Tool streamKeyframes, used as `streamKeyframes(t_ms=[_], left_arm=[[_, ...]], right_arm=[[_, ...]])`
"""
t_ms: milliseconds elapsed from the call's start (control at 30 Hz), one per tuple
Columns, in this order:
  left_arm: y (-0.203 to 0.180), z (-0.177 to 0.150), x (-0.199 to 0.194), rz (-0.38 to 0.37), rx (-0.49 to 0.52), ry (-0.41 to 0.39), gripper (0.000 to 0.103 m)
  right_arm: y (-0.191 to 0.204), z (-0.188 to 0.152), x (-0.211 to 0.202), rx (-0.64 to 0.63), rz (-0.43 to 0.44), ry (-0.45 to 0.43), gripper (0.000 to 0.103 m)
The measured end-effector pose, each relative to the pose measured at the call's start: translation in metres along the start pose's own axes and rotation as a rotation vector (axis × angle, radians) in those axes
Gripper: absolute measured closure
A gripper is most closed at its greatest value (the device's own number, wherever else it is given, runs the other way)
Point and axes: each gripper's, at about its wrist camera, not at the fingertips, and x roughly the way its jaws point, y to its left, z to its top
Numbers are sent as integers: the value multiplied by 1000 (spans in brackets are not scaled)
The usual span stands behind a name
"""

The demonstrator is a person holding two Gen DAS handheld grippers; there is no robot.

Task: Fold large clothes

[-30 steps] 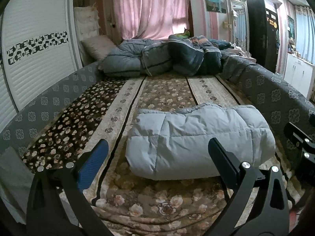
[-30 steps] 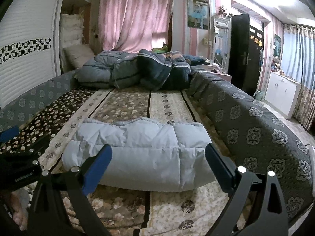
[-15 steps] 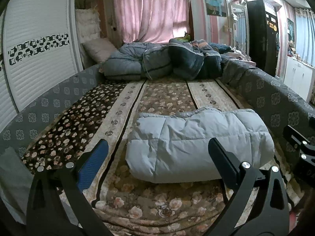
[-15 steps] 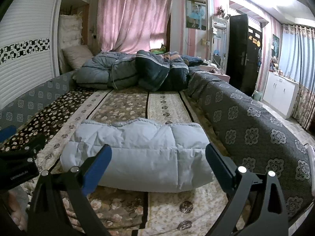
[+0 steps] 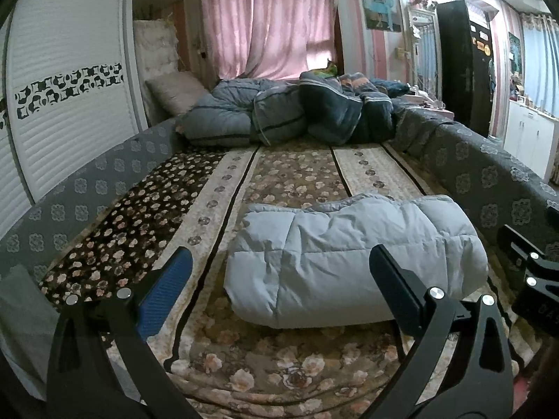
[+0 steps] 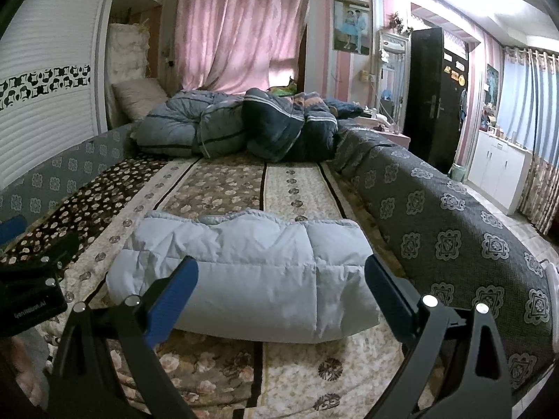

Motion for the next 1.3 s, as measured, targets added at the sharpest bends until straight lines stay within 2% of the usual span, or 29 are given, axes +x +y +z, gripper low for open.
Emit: streamKeyframes(t_ms=[633,1067,1300], left_arm=[[5,-4,14,-46,-3,53,3],[7,-2,12,-45,-13,45,3],[6,0,0,-37,-9,12,3]], right_arm=[[-6,-1,7,-6,1,11,7],[-7,-4,9,-6,-4,3,7],[-6,-3,8,-11,-4,1,7]])
